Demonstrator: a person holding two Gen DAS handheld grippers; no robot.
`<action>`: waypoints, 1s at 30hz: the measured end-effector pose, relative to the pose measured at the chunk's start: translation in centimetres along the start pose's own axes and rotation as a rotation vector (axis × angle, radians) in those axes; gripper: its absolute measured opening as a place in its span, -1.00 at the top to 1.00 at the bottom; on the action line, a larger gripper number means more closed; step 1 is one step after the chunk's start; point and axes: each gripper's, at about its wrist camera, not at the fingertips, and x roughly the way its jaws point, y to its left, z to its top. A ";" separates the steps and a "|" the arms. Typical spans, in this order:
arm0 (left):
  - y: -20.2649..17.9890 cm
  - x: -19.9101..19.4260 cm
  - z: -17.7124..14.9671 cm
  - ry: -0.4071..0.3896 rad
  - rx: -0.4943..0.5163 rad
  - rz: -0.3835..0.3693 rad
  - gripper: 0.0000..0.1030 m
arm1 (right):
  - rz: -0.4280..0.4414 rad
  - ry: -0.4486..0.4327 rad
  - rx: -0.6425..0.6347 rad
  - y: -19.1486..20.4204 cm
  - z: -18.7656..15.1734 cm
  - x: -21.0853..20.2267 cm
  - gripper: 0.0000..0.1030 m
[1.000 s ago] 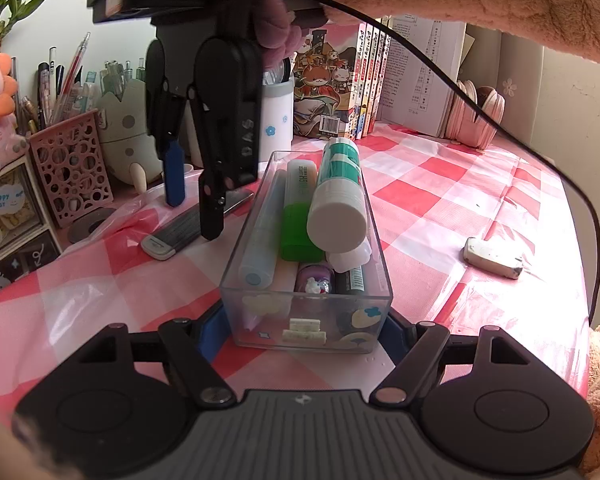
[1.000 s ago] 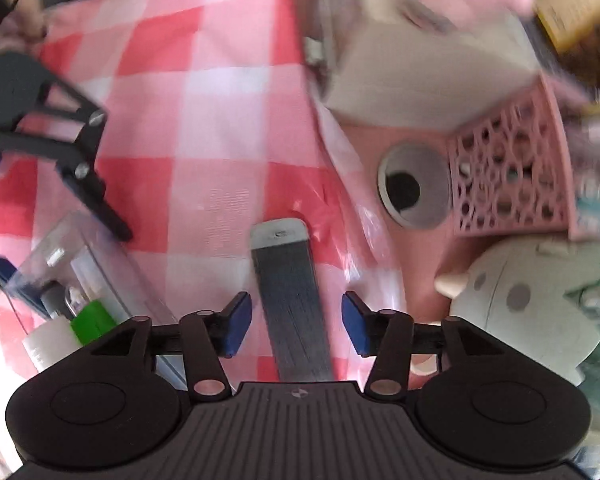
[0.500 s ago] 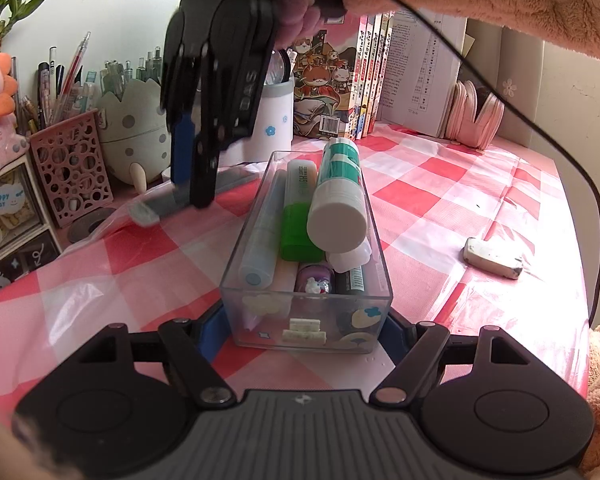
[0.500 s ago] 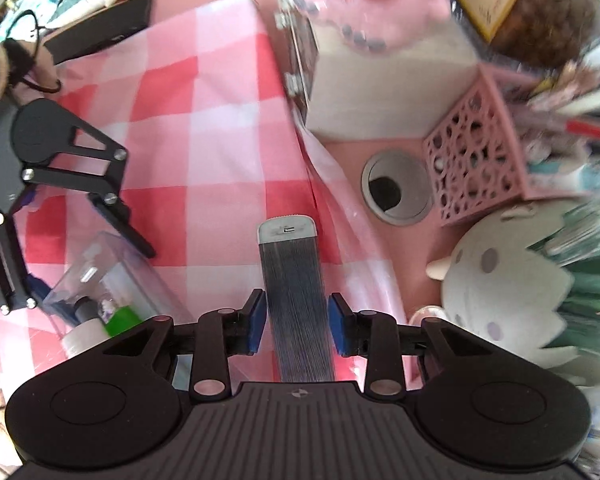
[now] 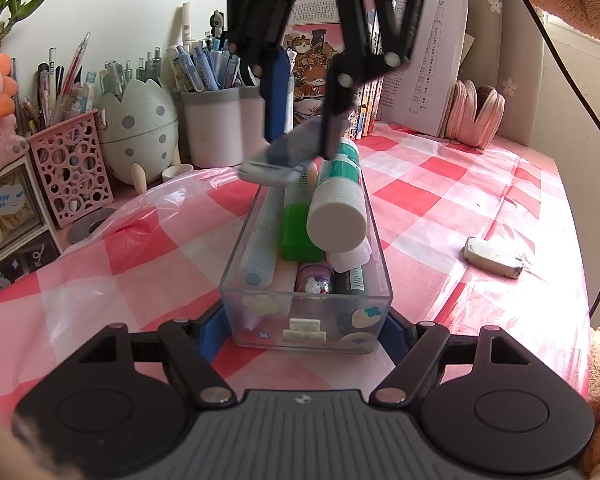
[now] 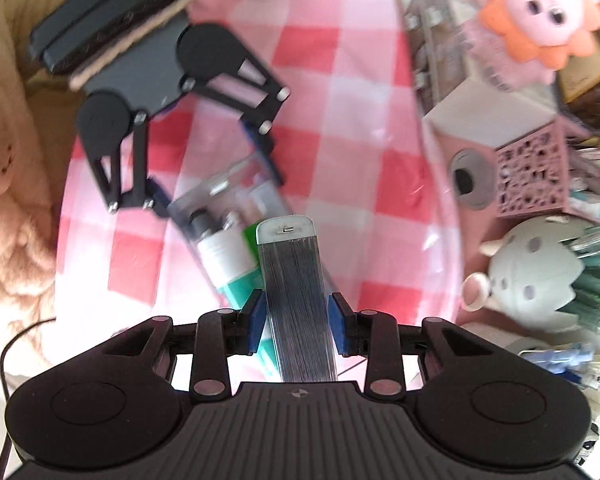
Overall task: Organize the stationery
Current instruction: 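Carry the dark grey case over the clear box and drop it inside, then move the right gripper to the white eraser and grasp it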
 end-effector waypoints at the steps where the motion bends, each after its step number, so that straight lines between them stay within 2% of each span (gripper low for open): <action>1: 0.0 0.0 0.0 0.000 0.000 0.000 0.02 | 0.002 0.018 -0.009 0.6 -0.1 -0.4 0.33; 7: 0.0 0.0 0.0 0.000 0.000 0.000 0.02 | 0.034 0.055 -0.059 1.1 0.7 -0.2 0.28; 8: 0.0 0.0 0.0 0.000 0.000 0.000 0.02 | 0.040 0.059 -0.067 1.3 0.8 -0.2 0.23; 16: 0.0 0.0 0.0 0.000 0.000 0.000 0.02 | -0.003 0.024 -0.018 1.2 0.3 -0.7 0.17; 24: 0.0 0.0 0.0 0.000 0.001 0.001 0.02 | -0.087 -0.075 0.081 3.6 -1.8 -2.4 0.01; 27: 0.0 0.0 0.0 0.001 0.003 0.003 0.01 | -0.130 -0.138 0.145 5.0 -2.8 -2.9 -0.11; 30: -0.1 0.0 0.0 0.000 0.007 0.007 0.01 | -0.181 -0.207 0.234 6.9 -4.1 -2.9 -0.16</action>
